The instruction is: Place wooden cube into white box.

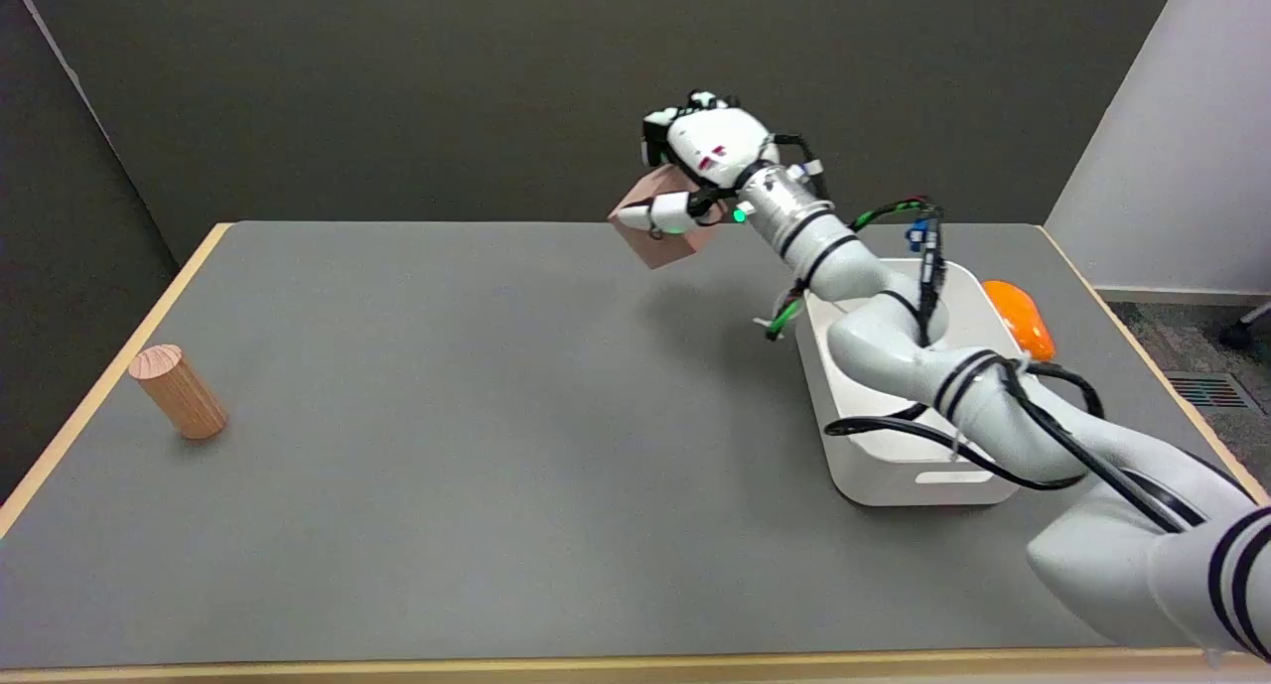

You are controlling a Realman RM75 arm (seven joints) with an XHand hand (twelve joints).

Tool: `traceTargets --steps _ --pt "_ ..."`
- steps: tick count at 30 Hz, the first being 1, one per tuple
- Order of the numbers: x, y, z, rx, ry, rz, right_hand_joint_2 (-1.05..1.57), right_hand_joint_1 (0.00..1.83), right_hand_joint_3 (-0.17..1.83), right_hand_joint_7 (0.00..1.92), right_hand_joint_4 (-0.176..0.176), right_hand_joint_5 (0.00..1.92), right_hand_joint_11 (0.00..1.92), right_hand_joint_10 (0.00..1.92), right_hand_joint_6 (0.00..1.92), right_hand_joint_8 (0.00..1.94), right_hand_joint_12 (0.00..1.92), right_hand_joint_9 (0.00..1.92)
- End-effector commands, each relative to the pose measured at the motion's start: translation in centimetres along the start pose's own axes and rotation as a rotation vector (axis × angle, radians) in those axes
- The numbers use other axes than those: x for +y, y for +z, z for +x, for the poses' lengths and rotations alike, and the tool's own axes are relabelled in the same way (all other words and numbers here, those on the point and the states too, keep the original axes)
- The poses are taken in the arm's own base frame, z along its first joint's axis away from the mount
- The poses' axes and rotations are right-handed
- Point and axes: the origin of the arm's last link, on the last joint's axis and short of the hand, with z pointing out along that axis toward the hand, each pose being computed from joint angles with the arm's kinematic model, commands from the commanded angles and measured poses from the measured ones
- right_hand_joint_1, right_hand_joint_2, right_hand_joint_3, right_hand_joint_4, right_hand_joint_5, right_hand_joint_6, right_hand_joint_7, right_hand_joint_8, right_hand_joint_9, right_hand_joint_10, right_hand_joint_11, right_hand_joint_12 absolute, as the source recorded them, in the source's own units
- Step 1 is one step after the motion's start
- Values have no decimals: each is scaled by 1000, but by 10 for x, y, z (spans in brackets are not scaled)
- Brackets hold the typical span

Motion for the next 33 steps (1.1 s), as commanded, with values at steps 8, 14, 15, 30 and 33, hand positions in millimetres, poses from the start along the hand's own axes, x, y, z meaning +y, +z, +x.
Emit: traceTargets --steps 8,14,15,30,33 --pt "116 -122 75 228 -195 -283 1248 1121 249 576 -176 529 253 1500 1659 1713 1446 703" --pt "129 -173 89 271 -265 -340 1222 1130 277 595 -176 549 277 1481 1638 1690 1463 730" --pt "131 -185 88 276 -264 -351 1219 1131 280 598 -176 552 280 1478 1635 1687 1464 733" --pt "84 -255 67 285 -214 -248 1137 1160 366 663 -176 616 357 1445 1564 1615 1507 776" --pt "85 -258 45 240 -138 -270 1130 1162 373 668 -176 621 363 1439 1558 1610 1509 779"
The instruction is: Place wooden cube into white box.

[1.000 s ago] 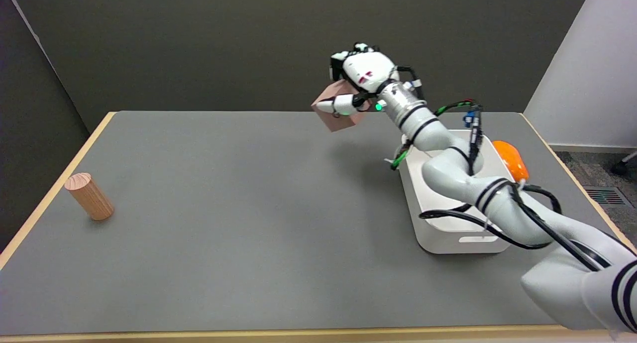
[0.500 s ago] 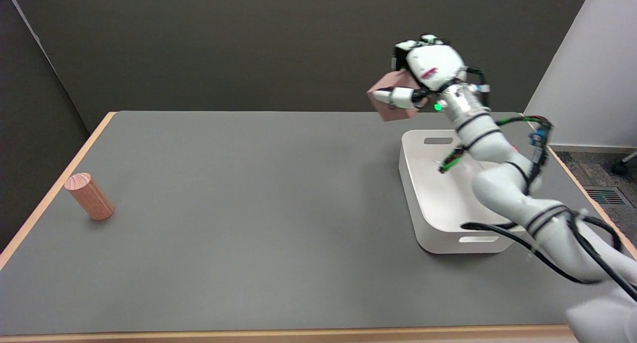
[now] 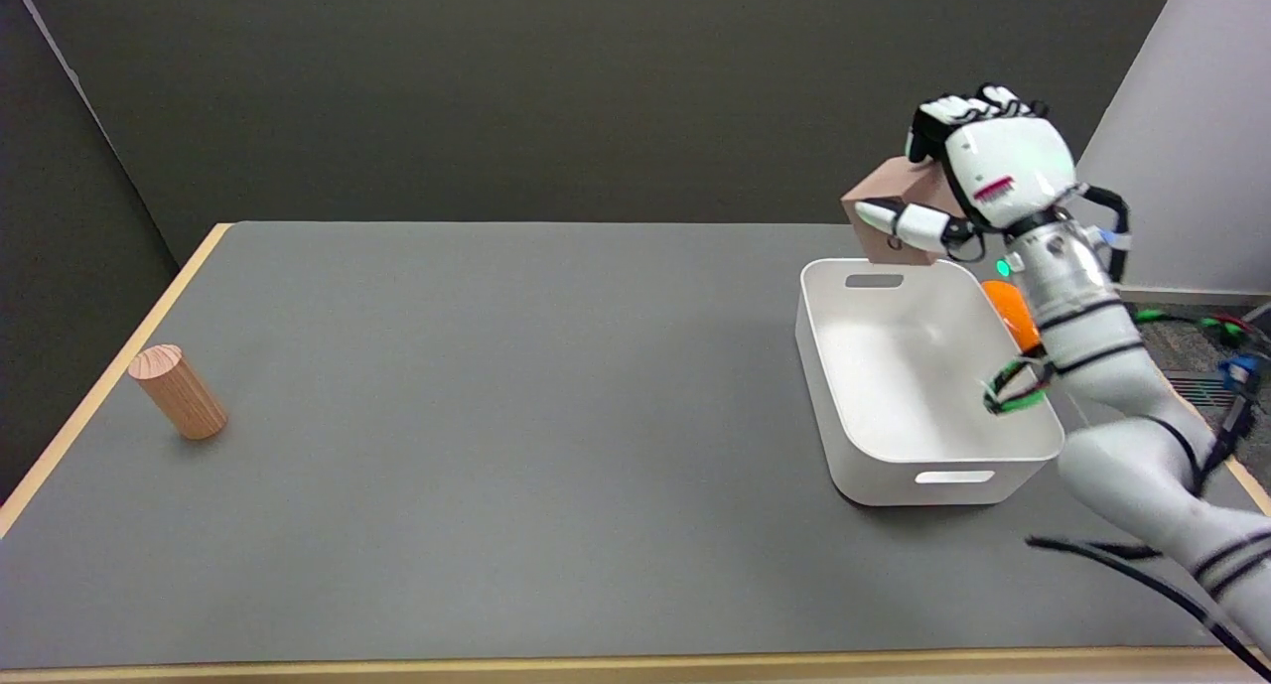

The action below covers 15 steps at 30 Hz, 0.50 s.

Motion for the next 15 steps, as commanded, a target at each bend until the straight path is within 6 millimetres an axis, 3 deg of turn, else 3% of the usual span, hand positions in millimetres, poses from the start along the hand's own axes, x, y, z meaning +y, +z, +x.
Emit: traceTargets --steps 1,6,11,13,15 --pt "-1 -79 3 -23 64 5 1129 1163 374 669 -176 622 365 1437 1557 1608 1510 780" --pt "-3 -84 -16 -39 155 -39 1120 1165 386 675 -176 628 389 1438 1551 1602 1522 785" --pt "9 -85 -30 -64 235 -125 1125 1160 387 669 -176 621 409 1410 1561 1612 1515 783" --pt "13 -86 -35 -73 267 -161 1166 921 337 870 -4 619 428 1375 1589 1590 1478 819" --pt "16 -87 -37 -72 284 -183 790 759 837 863 14 527 407 1404 1173 1401 1538 786"
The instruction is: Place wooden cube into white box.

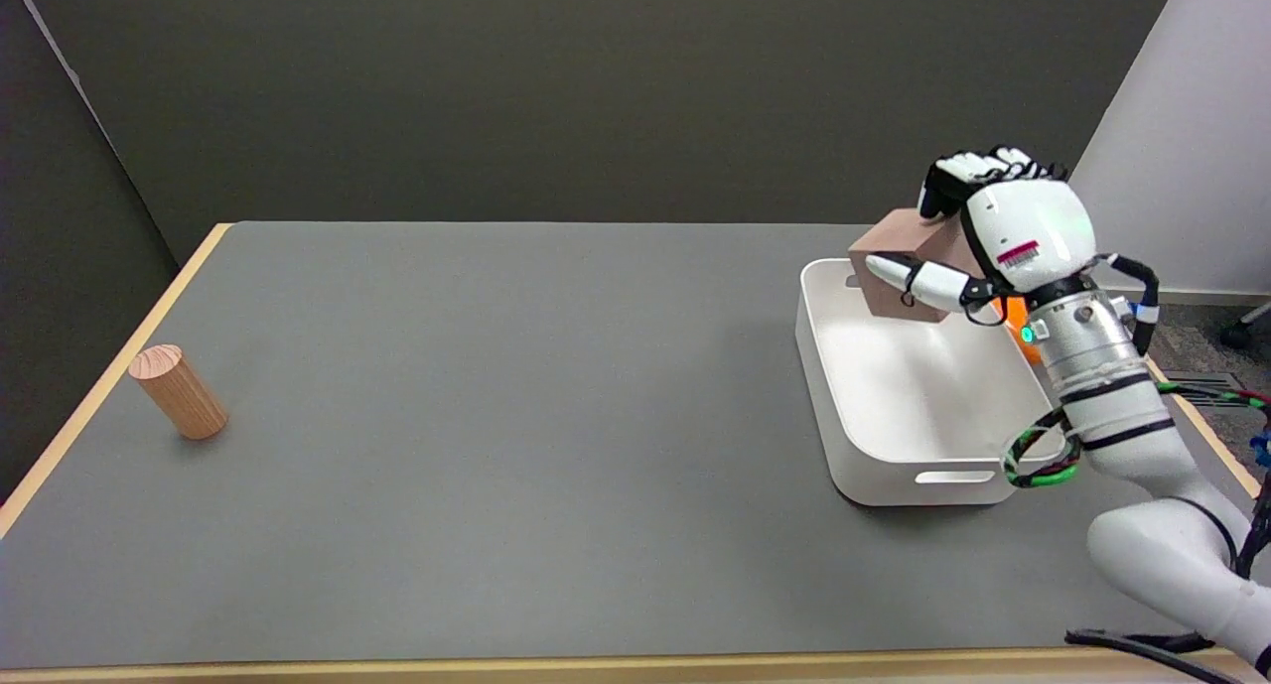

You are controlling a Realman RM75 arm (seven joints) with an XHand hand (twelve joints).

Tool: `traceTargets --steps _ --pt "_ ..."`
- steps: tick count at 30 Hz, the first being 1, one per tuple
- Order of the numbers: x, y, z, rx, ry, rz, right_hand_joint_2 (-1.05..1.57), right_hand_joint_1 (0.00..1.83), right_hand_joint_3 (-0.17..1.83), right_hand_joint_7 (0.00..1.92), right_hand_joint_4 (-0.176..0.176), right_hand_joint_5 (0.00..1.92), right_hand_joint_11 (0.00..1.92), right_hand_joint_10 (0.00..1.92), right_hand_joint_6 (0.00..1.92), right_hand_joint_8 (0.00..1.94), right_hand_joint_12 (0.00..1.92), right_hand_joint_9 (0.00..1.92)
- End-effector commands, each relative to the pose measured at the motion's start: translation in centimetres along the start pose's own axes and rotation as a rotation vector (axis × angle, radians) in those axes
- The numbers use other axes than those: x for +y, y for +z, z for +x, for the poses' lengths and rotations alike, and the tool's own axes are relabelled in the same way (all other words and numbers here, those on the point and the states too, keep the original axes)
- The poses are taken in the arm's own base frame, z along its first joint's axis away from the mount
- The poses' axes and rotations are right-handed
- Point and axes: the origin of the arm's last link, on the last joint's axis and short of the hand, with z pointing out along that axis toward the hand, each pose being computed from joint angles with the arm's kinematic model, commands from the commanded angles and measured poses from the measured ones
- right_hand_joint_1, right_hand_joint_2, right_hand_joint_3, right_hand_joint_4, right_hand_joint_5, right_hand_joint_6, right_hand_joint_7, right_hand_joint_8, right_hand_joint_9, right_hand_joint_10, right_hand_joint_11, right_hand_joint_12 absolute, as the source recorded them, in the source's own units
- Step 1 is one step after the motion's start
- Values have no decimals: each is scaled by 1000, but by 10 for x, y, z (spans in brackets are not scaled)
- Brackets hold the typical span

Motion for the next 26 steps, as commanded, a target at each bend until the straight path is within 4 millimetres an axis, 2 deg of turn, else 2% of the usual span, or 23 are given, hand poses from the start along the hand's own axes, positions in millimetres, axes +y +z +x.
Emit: traceTargets --steps 1,2,4,7,9,11,15,18,22,26 --pt "22 -31 -31 -41 201 -183 760 695 867 795 17 474 376 1340 1002 1208 1523 724" --pt "23 -31 -30 -26 205 -190 756 626 859 707 20 413 338 1252 816 972 1497 645" --pt "24 -30 -28 -2 209 -199 714 492 944 590 20 348 205 1069 649 706 1349 516" --pt "27 -27 -25 24 227 -219 688 424 849 368 17 265 -1 762 477 425 853 206" --pt "25 -21 -21 50 246 -220 632 400 955 265 16 226 -1 684 491 407 739 124" --pt "22 -16 -15 75 264 -211 627 389 955 199 16 199 -1 635 472 353 608 48" --pt "13 2 2 147 300 -180 622 377 949 136 17 171 -1 526 451 312 553 10" --pt "6 13 17 215 360 -177 694 401 791 139 17 194 -1 512 370 241 560 -1" --pt "4 17 24 259 428 -199 623 382 928 82 12 140 -1 418 420 277 551 0" --pt "4 14 25 289 488 -213 697 387 792 85 12 158 -1 429 341 231 550 -1"
